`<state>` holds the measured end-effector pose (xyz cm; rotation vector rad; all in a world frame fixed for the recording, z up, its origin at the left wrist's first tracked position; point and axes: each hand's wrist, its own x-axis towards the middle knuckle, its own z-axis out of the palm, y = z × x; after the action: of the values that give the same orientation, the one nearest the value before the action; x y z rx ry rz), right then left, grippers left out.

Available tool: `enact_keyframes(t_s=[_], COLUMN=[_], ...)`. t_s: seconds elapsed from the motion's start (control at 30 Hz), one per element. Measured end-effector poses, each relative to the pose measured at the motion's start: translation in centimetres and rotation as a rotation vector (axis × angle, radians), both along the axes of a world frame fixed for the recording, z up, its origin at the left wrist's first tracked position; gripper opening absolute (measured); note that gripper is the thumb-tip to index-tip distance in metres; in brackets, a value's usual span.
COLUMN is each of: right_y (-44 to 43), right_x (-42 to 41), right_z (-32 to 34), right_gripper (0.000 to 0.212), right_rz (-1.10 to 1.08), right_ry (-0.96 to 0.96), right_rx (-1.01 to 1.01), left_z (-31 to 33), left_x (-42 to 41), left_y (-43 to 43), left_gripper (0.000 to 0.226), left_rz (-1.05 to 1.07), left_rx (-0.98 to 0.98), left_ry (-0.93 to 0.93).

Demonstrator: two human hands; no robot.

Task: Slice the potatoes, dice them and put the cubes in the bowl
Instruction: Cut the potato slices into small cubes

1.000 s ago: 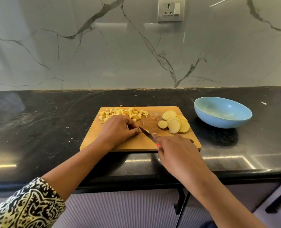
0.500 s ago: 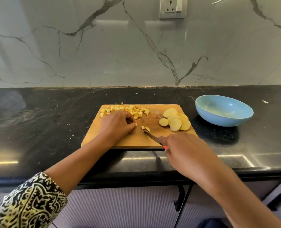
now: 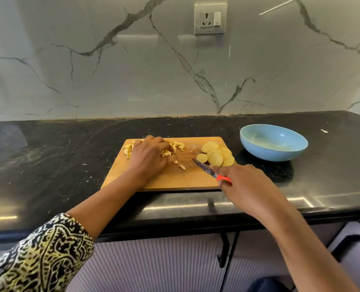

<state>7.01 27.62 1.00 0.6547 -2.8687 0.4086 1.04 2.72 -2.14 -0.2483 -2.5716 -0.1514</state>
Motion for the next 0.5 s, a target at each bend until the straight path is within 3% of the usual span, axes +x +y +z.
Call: enact_keyframes(t_s=[0.1, 0.23, 0.5], right_y=[0.1, 0.1, -1.5], right_x=[0.2, 0.5, 0.4], right_z=[-0.1, -0.3, -1.1], right_gripper=[0.034, 0.036, 0.044], right_rz=[0.002, 0.013, 0.007], right_ry=[0.008, 0.017, 0.05], right_rx=[-0.009, -0.019, -0.097], left_z=[0.3, 0.8, 0.1], left_x=[-0.1, -0.1, -0.1], left_y=[-0.1, 0.6, 1.7], left_gripper=[0.039, 0.03, 0.027], left_rz=[-0.101, -0.246, -0.078], left_rx=[-0.051, -0.105, -0.028], left_ry=[0.032, -0.266, -0.135])
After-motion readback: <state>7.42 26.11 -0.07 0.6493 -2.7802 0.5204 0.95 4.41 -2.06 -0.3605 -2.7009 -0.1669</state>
